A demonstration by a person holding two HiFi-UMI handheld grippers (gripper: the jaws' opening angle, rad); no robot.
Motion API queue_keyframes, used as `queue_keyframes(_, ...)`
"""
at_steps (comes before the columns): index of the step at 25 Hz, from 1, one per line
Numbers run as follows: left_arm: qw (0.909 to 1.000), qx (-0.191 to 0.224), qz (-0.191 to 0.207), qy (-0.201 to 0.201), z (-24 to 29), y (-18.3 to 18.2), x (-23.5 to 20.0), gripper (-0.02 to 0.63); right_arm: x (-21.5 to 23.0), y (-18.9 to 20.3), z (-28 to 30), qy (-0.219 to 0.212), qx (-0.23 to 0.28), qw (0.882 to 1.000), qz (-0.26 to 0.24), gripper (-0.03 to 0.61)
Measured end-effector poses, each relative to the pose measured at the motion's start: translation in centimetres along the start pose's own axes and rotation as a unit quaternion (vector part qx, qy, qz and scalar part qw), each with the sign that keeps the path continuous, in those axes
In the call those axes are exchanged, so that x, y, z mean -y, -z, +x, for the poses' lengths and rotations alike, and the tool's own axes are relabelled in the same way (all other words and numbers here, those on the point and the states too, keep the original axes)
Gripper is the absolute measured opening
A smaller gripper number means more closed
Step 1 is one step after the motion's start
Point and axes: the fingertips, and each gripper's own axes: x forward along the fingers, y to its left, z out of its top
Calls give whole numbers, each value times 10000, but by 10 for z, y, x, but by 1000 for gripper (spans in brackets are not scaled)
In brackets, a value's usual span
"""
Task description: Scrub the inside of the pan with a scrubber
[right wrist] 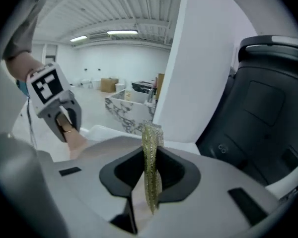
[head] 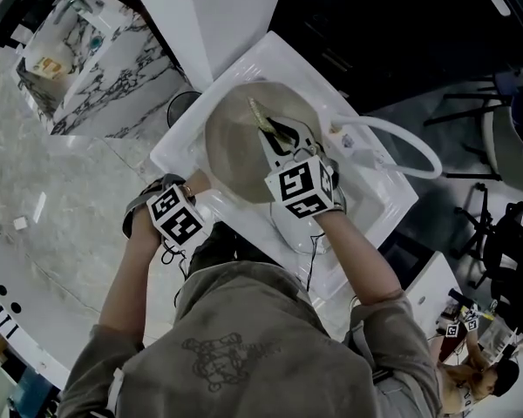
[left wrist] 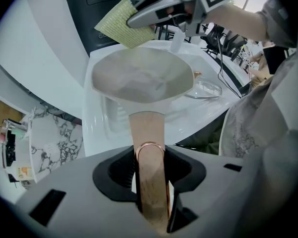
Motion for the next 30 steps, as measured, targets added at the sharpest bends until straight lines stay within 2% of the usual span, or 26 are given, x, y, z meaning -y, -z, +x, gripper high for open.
queue_keyframes(3, 10000, 10, -4, 14, 0, 0, 0, 158, 21, 13, 19, 636, -125, 9979, -69, 75)
queue_keyframes(7, 10000, 29, -10, 32, 0, -1, 0, 158, 44, 31, 44, 1272, -385, 9903, -398, 75)
queue_keyframes(12, 10000, 58, -30, 50, 0, -1, 0, 158, 52, 59, 67, 1458, -860, 9823, -798, 75)
queue_keyframes(16, 10000, 65, -37, 56, 0, -1, 0, 158, 38, 78, 82, 1222, -1121, 9817, -942, 75)
queue_keyframes(20, 9999, 79, -34, 63, 0, 0, 0, 158, 16, 98, 95, 743, -1473, 9838, -706, 75)
queue_keyframes(25, 9999, 115, -41, 109, 0, -1, 1, 158, -20, 116, 97, -218, -1846, 9823, -217, 75)
queue_keyframes(30, 9998, 127, -41, 133, -1, -1, 0, 158, -48, 123, 82, -978, -2074, 9732, -166, 75)
